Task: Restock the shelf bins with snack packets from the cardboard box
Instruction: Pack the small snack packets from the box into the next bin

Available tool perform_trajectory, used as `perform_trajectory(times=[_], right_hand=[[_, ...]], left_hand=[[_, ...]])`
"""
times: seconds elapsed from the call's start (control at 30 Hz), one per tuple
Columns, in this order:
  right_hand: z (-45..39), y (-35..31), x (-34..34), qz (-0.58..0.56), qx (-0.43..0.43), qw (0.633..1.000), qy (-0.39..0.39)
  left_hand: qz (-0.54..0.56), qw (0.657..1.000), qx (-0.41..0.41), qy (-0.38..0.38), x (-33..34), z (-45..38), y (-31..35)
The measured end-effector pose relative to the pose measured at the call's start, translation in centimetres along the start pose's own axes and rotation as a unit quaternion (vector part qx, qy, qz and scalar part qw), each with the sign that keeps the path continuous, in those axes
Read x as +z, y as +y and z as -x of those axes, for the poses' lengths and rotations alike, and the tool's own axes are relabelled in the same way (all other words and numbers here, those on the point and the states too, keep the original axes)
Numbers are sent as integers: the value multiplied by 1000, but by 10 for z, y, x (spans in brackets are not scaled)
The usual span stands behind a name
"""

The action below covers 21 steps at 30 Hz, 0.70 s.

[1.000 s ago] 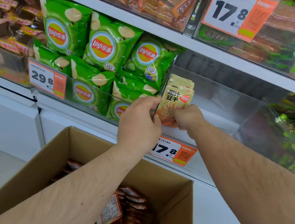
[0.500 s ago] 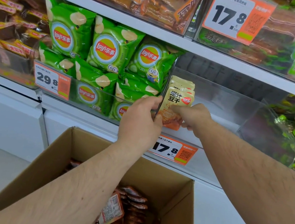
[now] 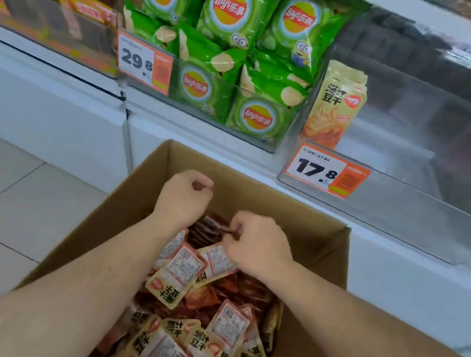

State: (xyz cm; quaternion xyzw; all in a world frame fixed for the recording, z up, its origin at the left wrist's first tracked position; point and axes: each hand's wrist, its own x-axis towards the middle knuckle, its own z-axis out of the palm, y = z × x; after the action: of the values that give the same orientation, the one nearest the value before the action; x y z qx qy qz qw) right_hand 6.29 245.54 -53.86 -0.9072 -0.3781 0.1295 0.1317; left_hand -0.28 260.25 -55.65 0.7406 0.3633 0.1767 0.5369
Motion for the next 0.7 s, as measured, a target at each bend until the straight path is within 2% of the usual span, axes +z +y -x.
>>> perform_trajectory(times=[0.03, 0.1, 0.23, 0.33, 0.43, 0.57, 0.63, 0.7], right_hand=[[-4, 6, 21, -1, 19, 998, -54], [-10, 14, 58, -17, 53, 993, -108], [-18, 21, 119, -51, 131, 980, -140], [-28, 21, 149, -62, 144, 972, -175], [-36, 16, 168, -33, 161, 971, -176], [-37, 8, 183, 48, 115, 987, -106], [-38, 10, 180, 2, 114, 987, -116], [-37, 13, 164, -68, 108, 980, -152]], left_hand=[[-5, 1000, -8, -9, 0, 2, -7], [-9, 1000, -23, -15, -2, 3, -19], [16, 997, -80, -12, -5, 0, -44], [0, 994, -112, -17, -5, -1, -61], [-13, 990, -136, -26, -4, 1, -74], [-9, 982, -186, -42, 2, 2, -88], [-31, 973, -220, -65, 5, 1, -92], [-48, 949, -295, -99, 8, 1, -93]])
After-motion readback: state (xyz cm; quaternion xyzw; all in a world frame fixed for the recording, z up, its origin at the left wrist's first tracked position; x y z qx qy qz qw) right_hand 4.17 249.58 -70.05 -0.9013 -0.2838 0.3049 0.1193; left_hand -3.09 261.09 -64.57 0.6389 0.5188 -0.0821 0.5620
